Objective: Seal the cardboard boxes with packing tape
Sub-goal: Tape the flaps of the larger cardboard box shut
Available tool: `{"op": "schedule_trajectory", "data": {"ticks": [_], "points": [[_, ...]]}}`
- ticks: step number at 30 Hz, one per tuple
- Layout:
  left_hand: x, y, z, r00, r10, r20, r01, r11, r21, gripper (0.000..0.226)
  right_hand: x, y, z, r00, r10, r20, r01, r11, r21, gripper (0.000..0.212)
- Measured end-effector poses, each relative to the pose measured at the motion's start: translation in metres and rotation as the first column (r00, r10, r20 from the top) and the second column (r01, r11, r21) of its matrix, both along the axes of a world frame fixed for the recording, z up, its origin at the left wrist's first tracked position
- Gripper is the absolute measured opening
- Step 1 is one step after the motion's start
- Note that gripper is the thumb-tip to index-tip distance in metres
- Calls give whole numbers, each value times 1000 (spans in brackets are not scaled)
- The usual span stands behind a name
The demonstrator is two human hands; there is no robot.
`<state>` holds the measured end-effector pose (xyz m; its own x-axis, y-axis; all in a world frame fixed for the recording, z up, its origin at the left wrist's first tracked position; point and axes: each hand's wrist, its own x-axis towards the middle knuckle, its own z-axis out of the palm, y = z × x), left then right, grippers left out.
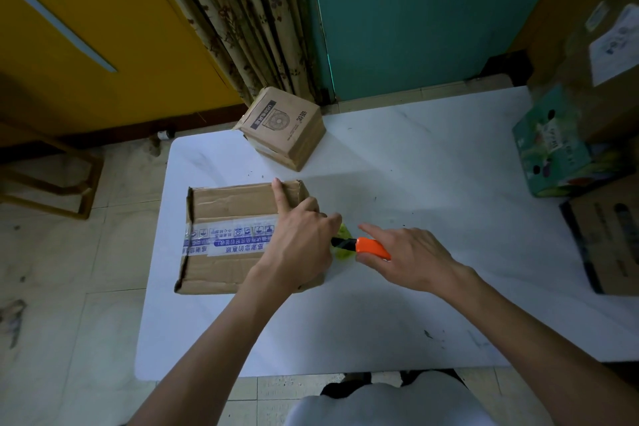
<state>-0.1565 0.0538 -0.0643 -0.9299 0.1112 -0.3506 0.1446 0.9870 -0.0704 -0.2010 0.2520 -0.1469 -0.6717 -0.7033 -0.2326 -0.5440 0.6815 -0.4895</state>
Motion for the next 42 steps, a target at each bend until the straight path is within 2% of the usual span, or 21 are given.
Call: {"op": "schedule_trajectory", "data": {"ticks": [3, 9, 14, 22, 26, 32, 37, 42], "points": [[0, 1, 2, 1000, -4, 11, 4, 1000, -4, 26, 1, -3, 2, 1000, 24, -10, -24, 999, 27, 62], [-1, 1, 1, 1000, -4, -5, 4, 1000, 5, 21, 5, -5, 2, 999, 0, -41, -1, 1000, -8, 36], [1, -2, 0, 999, -15, -30, 17, 999, 51, 22, 4, -6, 4, 993, -93, -76, 93, 996, -11, 36], [2, 2, -3, 998, -7, -69, 7, 1000, 5, 9, -1, 4, 3, 996, 12, -89, -16, 999, -44, 27], [2, 2, -4, 999, -11, -41, 11, 1000, -7, 15, 0, 2, 6, 994, 23, -102, -30, 997, -64, 24], [3, -2, -3, 998, -14, -55, 16, 999, 37, 13, 2, -7, 4, 993, 20, -115, -27, 997, -67, 24], [2, -6, -7, 996, -52, -78, 60, 992, 106, 8, 4, -11, 0, 990, -79, -120, 68, 993, -94, 26], [3, -8, -9, 990, -31, -134, 44, 994, 96, 8, -3, -8, -1, 987, -92, -129, 81, 993, -85, 31]]}}
